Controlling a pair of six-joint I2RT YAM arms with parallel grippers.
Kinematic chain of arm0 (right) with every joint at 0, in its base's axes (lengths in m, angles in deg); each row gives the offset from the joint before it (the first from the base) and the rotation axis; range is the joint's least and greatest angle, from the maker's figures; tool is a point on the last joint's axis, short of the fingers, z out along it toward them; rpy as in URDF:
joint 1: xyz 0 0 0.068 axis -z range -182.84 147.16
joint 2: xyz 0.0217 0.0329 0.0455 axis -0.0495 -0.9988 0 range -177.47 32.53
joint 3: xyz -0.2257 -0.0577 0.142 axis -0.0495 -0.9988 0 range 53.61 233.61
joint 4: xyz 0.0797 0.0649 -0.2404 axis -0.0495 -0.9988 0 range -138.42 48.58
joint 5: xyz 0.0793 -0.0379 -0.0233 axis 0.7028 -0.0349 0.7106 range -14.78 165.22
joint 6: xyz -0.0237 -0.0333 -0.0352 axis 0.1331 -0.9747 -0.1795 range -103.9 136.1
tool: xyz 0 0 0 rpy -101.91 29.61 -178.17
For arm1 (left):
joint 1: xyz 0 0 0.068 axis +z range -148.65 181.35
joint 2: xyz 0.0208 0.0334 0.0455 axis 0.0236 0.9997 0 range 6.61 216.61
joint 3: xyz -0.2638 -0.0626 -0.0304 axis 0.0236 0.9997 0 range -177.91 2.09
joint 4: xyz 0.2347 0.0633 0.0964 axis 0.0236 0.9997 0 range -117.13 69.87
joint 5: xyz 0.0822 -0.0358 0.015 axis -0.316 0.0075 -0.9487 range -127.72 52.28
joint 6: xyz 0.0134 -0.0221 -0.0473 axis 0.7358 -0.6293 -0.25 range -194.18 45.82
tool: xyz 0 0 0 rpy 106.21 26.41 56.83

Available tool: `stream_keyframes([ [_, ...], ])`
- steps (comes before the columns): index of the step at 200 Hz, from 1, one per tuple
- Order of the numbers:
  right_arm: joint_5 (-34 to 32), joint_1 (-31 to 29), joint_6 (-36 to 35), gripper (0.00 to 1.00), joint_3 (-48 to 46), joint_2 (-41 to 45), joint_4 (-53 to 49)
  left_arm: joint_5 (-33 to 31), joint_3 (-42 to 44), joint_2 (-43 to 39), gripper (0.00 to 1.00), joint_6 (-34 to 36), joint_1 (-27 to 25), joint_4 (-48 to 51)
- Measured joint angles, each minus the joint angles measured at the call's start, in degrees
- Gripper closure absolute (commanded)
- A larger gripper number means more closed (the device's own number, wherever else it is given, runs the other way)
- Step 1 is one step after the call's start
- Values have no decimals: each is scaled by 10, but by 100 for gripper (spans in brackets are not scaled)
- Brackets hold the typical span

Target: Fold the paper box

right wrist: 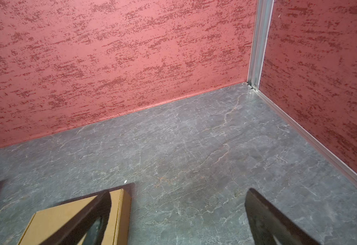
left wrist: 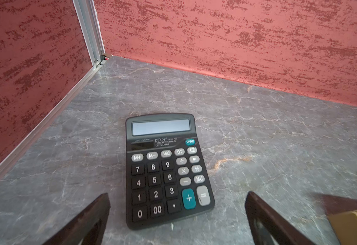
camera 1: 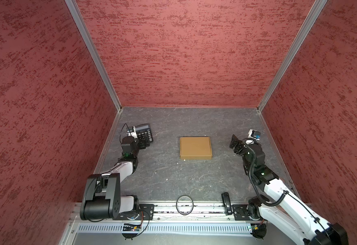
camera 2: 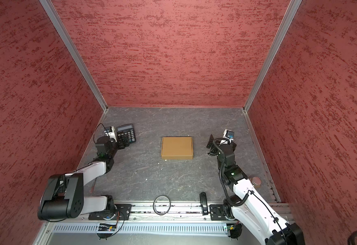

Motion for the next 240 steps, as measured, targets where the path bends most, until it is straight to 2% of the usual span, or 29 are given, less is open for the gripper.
stream_keyframes([
  [20,-14,0,-7,1,-12,0,12,6,16,33,0,0,6,-53],
  [60,-44,0,-36,1,-27,-21,50,29,14,70,0,15,-1,-87],
  [137,-99,7,-136,1,-61,-117,180,47,22,89,0,32,-6,-151],
  [172,-103,43,-155,1,-74,-183,245,48,22,89,0,33,-6,-152],
  [240,-75,118,-142,1,-75,-297,336,47,22,89,0,37,-7,-152],
])
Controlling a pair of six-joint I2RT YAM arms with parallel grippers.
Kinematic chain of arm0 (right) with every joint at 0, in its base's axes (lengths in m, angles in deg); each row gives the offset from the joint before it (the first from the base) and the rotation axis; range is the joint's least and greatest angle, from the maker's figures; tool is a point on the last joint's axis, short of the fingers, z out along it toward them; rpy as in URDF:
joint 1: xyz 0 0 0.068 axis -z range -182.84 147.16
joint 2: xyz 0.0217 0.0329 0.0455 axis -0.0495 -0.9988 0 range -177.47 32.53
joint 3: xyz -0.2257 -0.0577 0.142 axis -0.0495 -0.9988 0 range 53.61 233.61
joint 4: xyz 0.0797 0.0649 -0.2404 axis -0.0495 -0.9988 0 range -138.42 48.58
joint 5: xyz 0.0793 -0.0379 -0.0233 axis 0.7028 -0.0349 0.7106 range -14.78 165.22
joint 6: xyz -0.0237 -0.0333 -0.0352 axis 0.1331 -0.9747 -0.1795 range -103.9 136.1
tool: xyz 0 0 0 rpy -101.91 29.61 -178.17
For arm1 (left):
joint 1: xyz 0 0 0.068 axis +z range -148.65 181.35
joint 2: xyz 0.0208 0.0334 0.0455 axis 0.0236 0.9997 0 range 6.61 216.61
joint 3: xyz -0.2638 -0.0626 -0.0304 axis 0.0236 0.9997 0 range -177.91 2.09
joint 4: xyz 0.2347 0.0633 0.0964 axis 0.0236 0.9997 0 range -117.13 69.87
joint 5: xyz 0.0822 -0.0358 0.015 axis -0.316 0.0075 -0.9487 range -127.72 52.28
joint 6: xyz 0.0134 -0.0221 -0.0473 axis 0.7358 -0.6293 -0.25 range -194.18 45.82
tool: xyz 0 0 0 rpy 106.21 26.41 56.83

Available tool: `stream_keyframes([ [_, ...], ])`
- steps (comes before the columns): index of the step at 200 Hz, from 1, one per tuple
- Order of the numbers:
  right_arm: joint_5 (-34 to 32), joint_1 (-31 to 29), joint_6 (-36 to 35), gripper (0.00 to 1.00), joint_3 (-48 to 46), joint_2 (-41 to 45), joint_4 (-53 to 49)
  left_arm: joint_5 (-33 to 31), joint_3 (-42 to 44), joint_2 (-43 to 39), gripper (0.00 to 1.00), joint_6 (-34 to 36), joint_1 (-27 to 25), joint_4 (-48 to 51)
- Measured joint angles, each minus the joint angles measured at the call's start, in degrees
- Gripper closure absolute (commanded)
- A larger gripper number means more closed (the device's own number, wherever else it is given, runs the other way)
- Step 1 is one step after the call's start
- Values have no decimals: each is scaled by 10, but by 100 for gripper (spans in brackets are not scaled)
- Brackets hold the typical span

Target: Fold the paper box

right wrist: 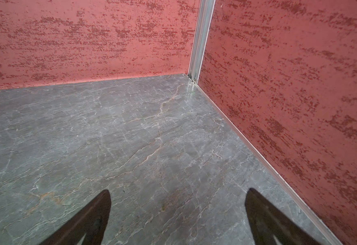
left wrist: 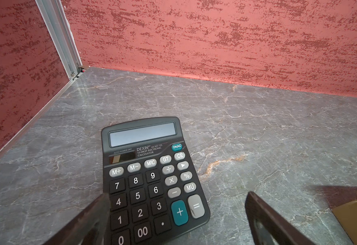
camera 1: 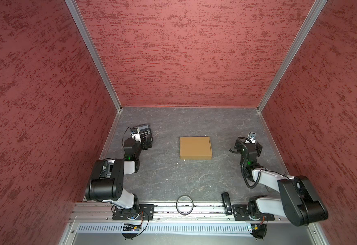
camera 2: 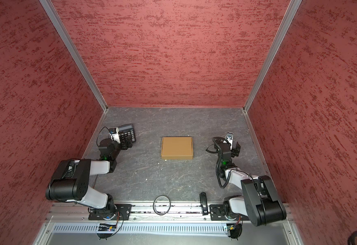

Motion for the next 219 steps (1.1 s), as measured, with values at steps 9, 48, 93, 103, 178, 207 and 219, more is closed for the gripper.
stream_keyframes([
  [9,4,4,0,1,2,-9,6,0,0,0,0,0,-1,0],
  [48,18,27,-1,1,3,-26,46,0,0,0,0,0,-2,0],
  [93,40,46,-2,1,3,-41,108,0,0,0,1,0,-2,-3],
  [103,48,48,-3,1,0,-48,134,0,0,0,0,0,-2,-4],
  [178,71,54,-10,1,-12,-101,209,0,0,0,0,0,-2,-5],
  [207,85,63,-9,1,0,-102,207,0,0,0,0,0,-2,-7],
  [219,92,66,-9,1,2,-102,207,0,0,0,0,0,-2,-8],
])
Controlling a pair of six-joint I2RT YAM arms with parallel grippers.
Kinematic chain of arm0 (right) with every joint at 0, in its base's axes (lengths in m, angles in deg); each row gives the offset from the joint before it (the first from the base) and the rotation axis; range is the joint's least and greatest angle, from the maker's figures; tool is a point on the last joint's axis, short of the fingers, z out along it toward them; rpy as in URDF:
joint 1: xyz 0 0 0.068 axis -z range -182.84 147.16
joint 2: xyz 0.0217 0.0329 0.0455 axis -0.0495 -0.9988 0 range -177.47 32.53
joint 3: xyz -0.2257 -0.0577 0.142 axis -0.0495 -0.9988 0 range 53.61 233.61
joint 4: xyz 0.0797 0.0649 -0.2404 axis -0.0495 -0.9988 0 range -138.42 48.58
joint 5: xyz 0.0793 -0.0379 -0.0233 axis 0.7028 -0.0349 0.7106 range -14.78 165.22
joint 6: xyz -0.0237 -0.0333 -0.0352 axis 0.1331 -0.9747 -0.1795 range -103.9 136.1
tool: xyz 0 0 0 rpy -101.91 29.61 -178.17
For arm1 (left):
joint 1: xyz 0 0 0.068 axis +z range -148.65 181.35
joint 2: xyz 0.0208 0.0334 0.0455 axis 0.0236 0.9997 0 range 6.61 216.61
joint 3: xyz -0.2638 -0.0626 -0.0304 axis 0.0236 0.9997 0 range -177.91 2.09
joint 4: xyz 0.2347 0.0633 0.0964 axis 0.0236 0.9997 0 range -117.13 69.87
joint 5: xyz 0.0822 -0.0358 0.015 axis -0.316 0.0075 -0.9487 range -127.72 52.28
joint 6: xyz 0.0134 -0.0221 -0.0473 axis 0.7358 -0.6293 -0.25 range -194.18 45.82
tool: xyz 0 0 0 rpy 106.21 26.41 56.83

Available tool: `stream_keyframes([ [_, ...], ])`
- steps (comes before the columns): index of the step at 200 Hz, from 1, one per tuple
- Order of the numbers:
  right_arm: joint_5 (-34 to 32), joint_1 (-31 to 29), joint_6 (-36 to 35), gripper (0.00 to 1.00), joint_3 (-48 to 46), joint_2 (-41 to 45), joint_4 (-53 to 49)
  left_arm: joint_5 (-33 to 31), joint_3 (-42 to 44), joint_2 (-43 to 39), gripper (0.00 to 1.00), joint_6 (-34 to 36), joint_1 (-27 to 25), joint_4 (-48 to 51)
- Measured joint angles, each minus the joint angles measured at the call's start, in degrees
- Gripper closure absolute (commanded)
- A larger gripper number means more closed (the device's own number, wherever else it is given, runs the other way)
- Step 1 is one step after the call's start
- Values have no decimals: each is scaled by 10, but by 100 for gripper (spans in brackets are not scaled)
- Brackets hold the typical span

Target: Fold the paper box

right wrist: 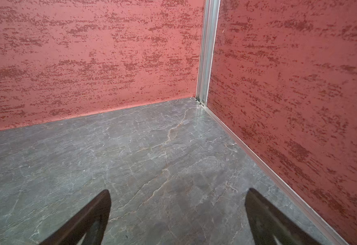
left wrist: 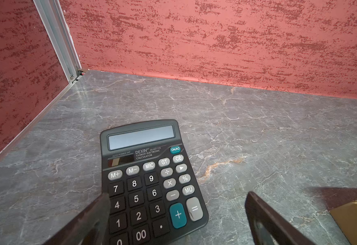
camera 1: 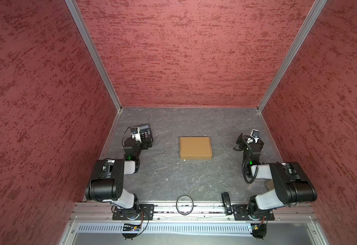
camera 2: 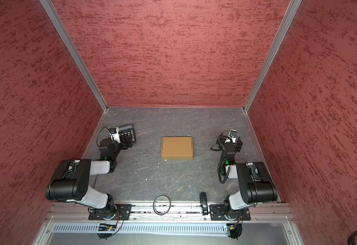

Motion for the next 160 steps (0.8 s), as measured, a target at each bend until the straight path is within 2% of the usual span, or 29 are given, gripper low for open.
stream_keyframes([
  [62,16,5,2,1,0,0,2,0,0,0,0,0,0,0],
  [109,85,23,0,1,-33,-23,48,0,0,0,0,0,0,0],
  [160,104,24,-2,1,-38,-29,72,0,0,0,0,0,0,0],
])
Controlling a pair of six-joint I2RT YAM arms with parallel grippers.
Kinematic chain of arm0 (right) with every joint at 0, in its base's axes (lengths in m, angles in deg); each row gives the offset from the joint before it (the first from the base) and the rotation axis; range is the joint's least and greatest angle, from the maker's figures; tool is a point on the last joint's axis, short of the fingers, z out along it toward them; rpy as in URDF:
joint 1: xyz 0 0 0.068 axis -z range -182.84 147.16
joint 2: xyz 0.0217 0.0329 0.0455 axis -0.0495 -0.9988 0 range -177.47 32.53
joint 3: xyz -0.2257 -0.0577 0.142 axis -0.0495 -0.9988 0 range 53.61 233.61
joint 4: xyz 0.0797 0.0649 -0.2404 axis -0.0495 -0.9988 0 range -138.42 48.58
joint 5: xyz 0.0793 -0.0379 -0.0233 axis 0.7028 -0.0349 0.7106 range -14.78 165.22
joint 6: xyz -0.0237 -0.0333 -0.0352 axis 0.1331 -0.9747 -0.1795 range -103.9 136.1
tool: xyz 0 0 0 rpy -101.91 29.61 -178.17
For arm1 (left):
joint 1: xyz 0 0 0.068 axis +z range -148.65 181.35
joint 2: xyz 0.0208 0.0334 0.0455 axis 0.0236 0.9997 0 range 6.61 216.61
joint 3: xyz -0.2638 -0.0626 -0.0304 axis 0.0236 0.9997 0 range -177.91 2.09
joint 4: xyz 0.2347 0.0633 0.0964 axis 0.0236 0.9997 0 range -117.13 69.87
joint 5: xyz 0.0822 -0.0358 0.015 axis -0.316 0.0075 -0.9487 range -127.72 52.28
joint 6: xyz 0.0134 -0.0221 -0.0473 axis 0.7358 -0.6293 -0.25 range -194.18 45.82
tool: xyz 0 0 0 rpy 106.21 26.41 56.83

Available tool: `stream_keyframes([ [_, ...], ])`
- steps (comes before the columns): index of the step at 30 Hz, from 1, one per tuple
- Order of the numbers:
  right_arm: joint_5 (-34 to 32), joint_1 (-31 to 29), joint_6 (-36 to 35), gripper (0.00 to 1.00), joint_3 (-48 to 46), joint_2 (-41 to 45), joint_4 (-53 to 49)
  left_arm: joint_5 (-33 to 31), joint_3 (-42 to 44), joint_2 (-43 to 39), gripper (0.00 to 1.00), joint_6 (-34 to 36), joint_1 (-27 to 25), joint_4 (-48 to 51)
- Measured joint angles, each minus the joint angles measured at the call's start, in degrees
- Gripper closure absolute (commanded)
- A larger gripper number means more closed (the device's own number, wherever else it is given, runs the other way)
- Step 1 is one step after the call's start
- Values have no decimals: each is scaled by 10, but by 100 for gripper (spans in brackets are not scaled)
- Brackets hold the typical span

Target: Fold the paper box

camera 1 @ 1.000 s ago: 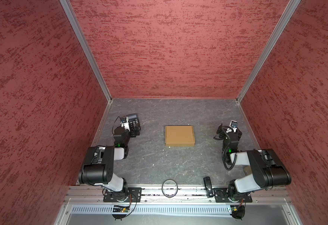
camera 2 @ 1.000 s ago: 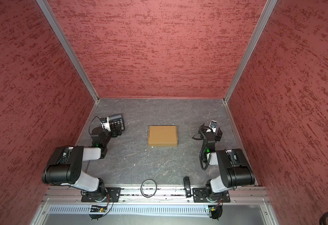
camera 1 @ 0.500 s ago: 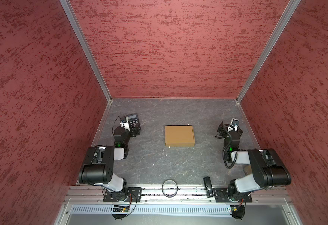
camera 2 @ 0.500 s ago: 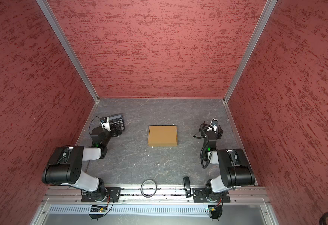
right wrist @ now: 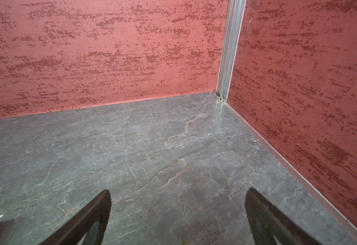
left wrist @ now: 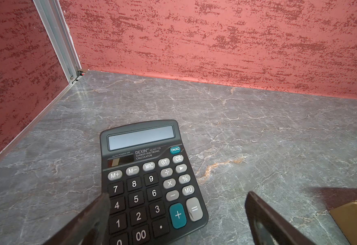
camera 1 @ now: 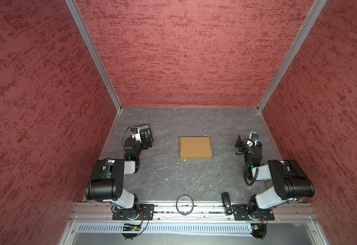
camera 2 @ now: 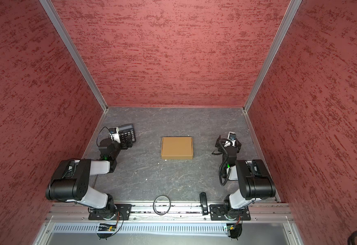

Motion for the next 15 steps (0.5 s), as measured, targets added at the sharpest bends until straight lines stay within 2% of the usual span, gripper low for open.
stream_keyframes([
  [15,2,0,0,1,0,0,8,0,0,0,0,0,0,-1],
])
